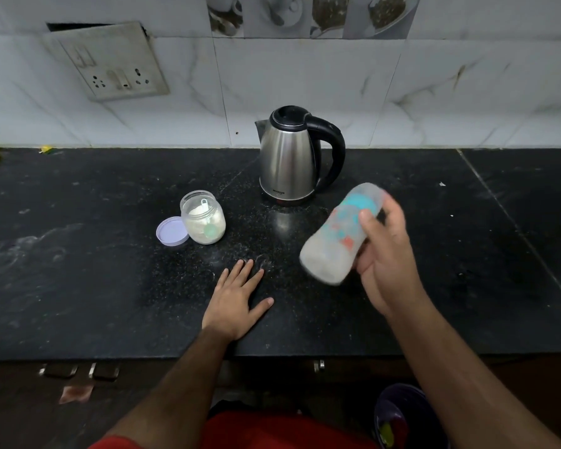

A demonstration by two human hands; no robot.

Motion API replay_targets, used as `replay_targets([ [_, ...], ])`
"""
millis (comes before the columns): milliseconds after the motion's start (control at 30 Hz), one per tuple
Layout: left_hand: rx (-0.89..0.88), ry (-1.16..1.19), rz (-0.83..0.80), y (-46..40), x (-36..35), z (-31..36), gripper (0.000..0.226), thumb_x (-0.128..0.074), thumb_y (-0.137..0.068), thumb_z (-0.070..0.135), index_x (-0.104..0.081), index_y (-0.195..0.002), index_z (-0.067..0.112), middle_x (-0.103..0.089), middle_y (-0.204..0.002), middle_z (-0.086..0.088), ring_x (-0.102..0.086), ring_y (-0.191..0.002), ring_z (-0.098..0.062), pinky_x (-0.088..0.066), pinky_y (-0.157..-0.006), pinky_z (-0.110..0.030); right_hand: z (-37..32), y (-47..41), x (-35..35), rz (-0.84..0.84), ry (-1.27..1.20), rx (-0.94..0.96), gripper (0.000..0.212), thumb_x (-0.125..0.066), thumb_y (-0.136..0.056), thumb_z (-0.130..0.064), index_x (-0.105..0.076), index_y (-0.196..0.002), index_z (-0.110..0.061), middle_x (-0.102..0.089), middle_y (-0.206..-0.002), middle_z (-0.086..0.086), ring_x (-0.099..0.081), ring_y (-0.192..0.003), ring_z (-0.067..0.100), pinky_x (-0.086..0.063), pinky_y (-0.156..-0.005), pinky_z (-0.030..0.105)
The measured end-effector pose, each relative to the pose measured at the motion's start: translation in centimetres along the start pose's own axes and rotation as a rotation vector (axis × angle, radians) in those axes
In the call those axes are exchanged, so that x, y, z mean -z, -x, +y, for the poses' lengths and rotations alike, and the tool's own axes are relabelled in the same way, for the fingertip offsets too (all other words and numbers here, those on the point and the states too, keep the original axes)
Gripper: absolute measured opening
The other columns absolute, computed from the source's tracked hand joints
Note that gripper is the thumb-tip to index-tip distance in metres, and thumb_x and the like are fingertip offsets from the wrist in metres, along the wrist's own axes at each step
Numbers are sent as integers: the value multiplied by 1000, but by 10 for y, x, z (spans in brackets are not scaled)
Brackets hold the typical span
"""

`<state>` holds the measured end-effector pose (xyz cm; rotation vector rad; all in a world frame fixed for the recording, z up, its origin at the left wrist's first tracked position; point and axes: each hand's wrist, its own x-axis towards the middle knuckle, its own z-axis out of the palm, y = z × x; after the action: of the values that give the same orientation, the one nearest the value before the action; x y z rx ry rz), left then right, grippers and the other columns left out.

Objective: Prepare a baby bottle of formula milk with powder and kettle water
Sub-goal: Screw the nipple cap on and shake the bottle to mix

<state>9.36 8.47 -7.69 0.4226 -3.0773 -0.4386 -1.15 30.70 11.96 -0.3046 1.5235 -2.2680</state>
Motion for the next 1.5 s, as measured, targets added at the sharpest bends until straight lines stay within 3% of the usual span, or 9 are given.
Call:
replay_targets([
  [100,-2,-9,-3,0,-1,0,78,-24,-90,74,-24,-155,32,-9,-166,5,5,-153,-11,2,-125,-38,2,8,0,-189,145,-96,61,-71,-84,-25,-44,-138,-31,-73,-109,0,-71,-99,26,-60,-75,42],
  [267,0,5,-1,0,-1,0,77,-25,-90,73,-25,-155,33,-8,-166,5,6,-153,-10,3,-125,-37,-6,-3,1,94,-69,36,57,-60,-93,-30,-38,-145,-22,-63,-122,10,-71,-96,16,-58,-72,34],
  [433,3,1,-5,0,-1,0,76,-27,-91,73,-24,-155,33,-9,-166,5,5,-153,-10,4,-125,-37,3,7,0,-126,89,-108,59,-70,-83,-27,-46,-136,-32,-73,-110,5,-71,-101,28,-59,-76,44],
  [600,3,-6,-6,0,-1,0,81,-19,-87,76,-24,-155,33,-9,-166,5,5,-153,-11,1,-126,-38,-4,1,-2,92,-75,14,60,-62,-89,-32,-39,-144,-22,-65,-120,9,-71,-97,18,-59,-73,35],
  [800,2,1,-15,0,0,0,82,-19,-86,75,-24,-155,31,-9,-166,5,4,-153,-11,2,-125,-38,-1,14,-3,-177,125,-82,60,-69,-82,-26,-43,-136,-34,-74,-107,1,-72,-98,24,-60,-77,42],
  [967,3,6,-17,1,1,1,81,-19,-87,75,-24,-155,32,-8,-166,5,5,-153,-11,2,-125,-38,-4,7,-2,47,-48,17,71,-63,-80,-34,-36,-145,-23,-67,-117,7,-72,-96,16,-59,-73,35],
  [1133,1,2,-16,0,1,1,83,-18,-86,76,-25,-155,31,-9,-166,4,3,-153,-11,2,-125,-38,-2,14,-5,-154,138,-84,65,-76,-83,-27,-41,-138,-31,-75,-105,-1,-72,-97,23,-60,-74,38],
  [1300,1,4,-13,1,1,1,80,-21,-88,74,-24,-155,31,-9,-166,4,5,-153,-10,3,-125,-37,-9,4,-8,109,-31,47,48,-54,-98,-22,-38,-144,-21,-67,-111,2,-70,-94,15,-59,-73,33],
  [1500,-3,0,-15,1,2,1,82,-19,-86,75,-25,-155,31,-10,-166,4,3,-153,-11,3,-125,-37,-2,15,-7,-154,142,-73,61,-68,-82,-24,-43,-137,-31,-74,-106,-2,-72,-97,23,-59,-79,44],
])
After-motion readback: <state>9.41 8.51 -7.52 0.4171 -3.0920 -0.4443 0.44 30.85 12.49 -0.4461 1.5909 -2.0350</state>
